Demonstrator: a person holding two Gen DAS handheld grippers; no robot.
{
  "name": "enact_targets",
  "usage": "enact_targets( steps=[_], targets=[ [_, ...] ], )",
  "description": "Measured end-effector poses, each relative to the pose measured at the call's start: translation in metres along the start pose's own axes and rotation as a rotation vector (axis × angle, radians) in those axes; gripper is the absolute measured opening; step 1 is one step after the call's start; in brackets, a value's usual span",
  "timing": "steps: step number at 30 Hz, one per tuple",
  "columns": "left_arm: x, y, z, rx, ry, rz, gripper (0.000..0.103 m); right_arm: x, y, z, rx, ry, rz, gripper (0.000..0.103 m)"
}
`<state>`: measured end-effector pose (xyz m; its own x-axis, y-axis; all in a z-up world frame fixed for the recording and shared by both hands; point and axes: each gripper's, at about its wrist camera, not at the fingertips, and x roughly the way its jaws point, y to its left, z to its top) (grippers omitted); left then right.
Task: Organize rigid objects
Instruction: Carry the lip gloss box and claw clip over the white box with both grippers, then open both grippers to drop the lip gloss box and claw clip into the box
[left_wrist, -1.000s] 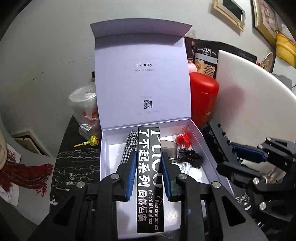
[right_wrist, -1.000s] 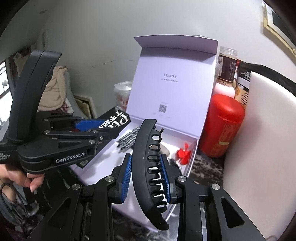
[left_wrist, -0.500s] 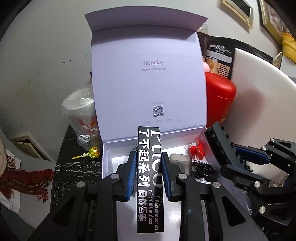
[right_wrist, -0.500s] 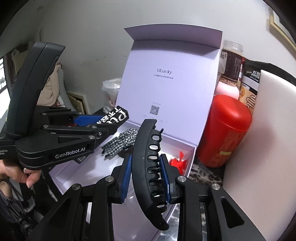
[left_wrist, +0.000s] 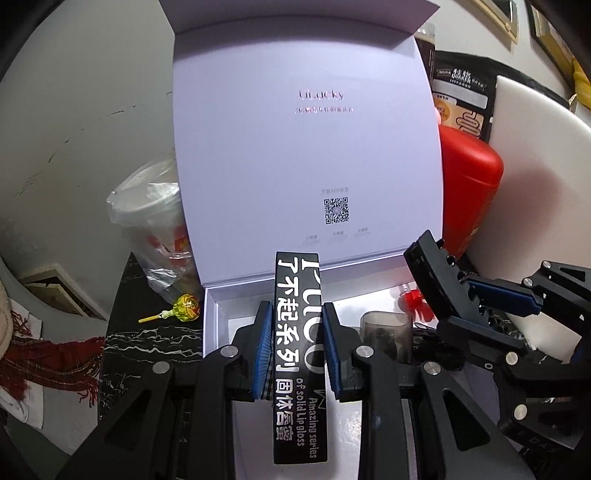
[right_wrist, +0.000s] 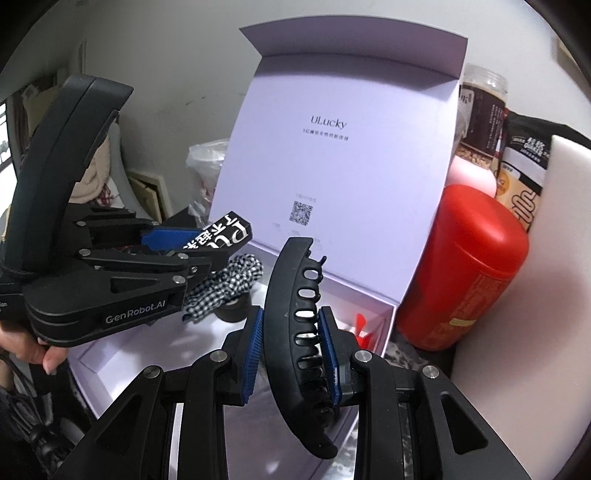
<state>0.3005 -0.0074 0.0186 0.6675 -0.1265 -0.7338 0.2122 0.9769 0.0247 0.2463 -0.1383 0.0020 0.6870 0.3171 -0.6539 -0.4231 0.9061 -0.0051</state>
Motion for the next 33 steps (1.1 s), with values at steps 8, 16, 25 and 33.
enact_targets(
  steps=[8,16,25,33],
  targets=[
    [0.013,-0.006,0.002,0.015,0.026,0.008,0.026,0.021,-0.005,0.002,-0.001,0.031,-0.013,0.029],
    [0.025,-0.009,0.004,0.024,0.051,0.005,0.026,0.041,-0.011,0.001,0.021,0.071,-0.038,0.029],
    [0.031,-0.013,0.009,0.025,0.076,0.015,0.026,0.056,-0.004,0.003,0.017,0.101,-0.052,0.033],
    [0.018,-0.016,0.016,0.012,0.066,0.068,0.081,0.046,-0.005,0.007,0.053,0.086,-0.078,0.051]
  ],
)
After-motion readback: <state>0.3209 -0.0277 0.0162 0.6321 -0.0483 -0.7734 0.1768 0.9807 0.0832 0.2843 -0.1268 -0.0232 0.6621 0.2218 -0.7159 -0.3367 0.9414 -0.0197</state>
